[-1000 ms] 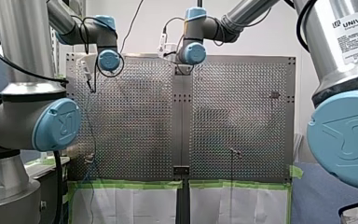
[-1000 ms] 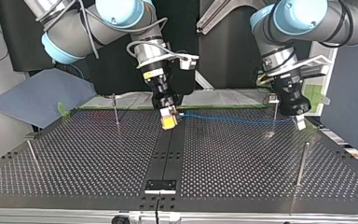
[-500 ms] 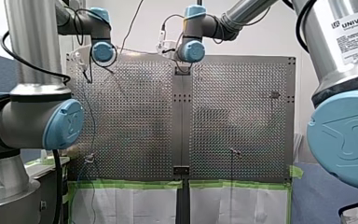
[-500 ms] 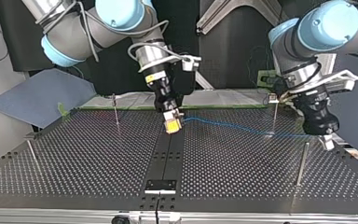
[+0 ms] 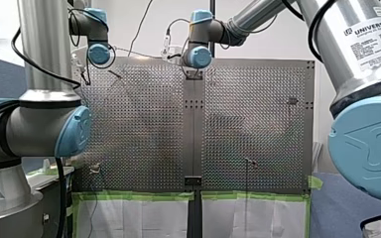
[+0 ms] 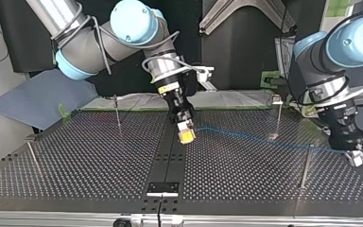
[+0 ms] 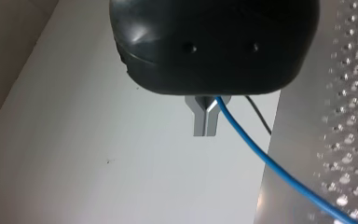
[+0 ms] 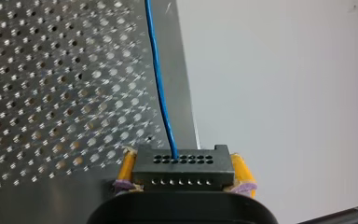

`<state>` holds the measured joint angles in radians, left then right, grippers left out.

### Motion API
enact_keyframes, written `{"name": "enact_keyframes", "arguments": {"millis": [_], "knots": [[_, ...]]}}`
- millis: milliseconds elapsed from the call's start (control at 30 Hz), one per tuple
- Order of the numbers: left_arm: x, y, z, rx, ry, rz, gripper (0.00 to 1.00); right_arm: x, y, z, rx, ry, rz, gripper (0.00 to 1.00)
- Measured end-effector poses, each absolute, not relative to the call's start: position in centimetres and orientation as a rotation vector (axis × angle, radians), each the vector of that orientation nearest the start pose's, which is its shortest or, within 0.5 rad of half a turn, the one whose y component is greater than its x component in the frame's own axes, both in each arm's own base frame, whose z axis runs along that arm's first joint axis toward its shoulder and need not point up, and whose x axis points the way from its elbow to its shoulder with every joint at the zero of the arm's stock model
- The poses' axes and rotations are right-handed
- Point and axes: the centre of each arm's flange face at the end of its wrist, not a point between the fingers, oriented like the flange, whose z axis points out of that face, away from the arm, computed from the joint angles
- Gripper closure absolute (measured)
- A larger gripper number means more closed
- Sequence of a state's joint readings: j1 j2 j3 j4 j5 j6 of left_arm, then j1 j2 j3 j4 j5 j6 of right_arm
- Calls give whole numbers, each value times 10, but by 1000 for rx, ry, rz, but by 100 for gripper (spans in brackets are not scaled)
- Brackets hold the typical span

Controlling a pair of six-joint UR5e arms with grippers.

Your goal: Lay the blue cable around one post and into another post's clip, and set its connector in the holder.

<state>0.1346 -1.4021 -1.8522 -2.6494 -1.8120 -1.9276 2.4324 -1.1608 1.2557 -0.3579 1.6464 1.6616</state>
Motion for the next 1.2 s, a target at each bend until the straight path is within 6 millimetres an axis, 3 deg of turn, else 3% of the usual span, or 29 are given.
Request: {"name": "enact_keyframes", "arguments": {"millis": [267,700,1200], "knots": [[478,-19,485,-479,1092,-43,100,609,-354,449,1482,-711,2029,100],[528,37,479,-466,1098,-53,100,630,-369,432,1519,-738,1992,100],[553,43,449,-396,1184,-120,100,635,-392,428,1502,-765,1964,100]]}}
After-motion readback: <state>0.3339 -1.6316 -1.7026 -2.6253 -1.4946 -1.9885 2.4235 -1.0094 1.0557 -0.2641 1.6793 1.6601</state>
